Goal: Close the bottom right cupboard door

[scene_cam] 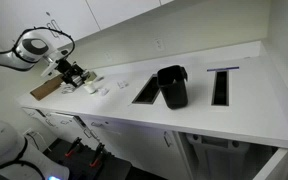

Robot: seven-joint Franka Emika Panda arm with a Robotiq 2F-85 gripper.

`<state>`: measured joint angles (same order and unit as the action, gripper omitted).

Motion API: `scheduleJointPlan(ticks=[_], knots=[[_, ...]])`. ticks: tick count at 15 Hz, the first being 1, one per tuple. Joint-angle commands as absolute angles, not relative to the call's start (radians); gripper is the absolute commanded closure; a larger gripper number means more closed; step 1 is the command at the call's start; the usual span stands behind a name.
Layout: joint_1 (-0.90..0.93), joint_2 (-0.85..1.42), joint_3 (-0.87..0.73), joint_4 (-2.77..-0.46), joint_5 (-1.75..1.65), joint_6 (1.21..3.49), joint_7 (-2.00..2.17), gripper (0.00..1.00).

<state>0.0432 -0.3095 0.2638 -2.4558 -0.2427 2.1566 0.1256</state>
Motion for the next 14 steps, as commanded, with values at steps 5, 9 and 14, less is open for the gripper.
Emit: scheduleJointPlan(ticks=[5, 9, 14], knots=[[0.072, -0.307, 0.237, -2.454, -0.252, 2.153, 0.133, 0.0], [0.064, -0.319, 0.24, -2.458, -0.268, 2.145, 0.155, 0.0], [0.012, -0.481, 0.116, -2.554, -0.206, 2.126, 0.183, 0.0]])
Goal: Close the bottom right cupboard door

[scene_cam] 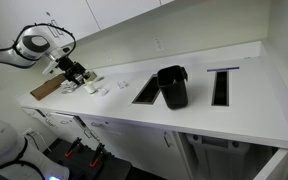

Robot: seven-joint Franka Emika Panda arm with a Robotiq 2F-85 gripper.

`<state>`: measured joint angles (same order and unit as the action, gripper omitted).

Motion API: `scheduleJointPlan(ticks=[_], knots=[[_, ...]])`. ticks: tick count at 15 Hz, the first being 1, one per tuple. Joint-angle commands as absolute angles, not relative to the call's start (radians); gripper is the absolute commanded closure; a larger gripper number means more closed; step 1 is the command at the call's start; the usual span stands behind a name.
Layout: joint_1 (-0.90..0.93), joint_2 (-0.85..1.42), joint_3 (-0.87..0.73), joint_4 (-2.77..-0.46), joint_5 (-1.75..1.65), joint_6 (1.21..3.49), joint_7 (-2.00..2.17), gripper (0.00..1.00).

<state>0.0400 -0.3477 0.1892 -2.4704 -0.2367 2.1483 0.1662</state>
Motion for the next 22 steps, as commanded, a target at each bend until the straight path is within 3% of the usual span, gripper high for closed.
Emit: scheduleJointPlan(ticks=[1, 8, 9, 15, 22], knots=[[-0.006, -0.511, 0.086, -2.573, -0.204, 2.119, 0.186, 0.0], [-0.238, -0.768, -0.066, -2.761, -0.263, 2.077, 0.228, 0.0], [-0.189, -0.679, -0.056, -2.696, -0.231, 2.09, 0.179, 0.0], [-0.2, -0.696, -0.053, -2.712, -0.234, 2.09, 0.168, 0.0], [-0.418, -0.672, -0.246, -2.628, -0.258, 1.984, 0.174, 0.0]])
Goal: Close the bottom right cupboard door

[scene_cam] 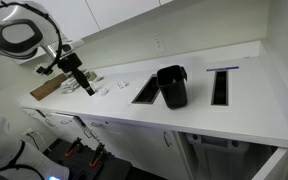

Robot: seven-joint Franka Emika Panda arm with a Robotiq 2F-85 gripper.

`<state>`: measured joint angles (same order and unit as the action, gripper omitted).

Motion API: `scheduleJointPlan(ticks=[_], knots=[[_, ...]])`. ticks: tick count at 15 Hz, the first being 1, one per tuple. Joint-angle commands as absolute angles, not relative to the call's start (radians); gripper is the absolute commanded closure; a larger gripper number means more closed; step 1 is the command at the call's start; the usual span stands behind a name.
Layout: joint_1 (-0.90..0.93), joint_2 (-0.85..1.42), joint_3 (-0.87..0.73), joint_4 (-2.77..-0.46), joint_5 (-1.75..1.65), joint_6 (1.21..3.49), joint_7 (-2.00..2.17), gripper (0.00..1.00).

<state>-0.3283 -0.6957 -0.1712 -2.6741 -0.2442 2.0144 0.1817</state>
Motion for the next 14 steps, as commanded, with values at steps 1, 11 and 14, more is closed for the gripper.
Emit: scheduleJointPlan(ticks=[1, 11, 14], knots=[[-0.455, -0.648, -0.292, -2.612, -0.265, 2.008, 0.168, 0.0], [-0.61, -0.148, -0.593, -2.409, -0.163, 2.45, 0.285, 0.0], [-0.627, -0.177, -0.579, -2.444, -0.188, 2.46, 0.292, 0.0]])
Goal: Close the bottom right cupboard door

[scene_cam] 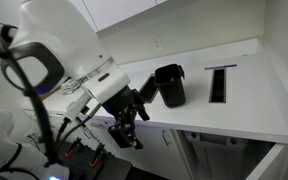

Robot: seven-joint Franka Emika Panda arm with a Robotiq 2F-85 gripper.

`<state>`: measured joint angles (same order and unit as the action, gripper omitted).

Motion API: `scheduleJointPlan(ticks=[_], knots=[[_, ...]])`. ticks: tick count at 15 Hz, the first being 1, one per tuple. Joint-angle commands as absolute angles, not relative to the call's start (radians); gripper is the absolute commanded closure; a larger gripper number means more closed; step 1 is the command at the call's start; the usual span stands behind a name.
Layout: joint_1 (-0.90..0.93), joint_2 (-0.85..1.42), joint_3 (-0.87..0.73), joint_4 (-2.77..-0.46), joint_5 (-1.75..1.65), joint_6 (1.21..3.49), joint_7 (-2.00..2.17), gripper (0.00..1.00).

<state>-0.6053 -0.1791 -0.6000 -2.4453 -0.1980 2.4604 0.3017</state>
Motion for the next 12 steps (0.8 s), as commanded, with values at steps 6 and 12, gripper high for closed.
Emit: scheduleJointPlan(ticks=[6, 12], knots=[[-0.608, 0.034, -0.582, -2.279, -0.008, 2.412, 0.389, 0.0], [-0.694, 0.334, -0.64, -2.009, 0.279, 2.309, 0.388, 0.0]])
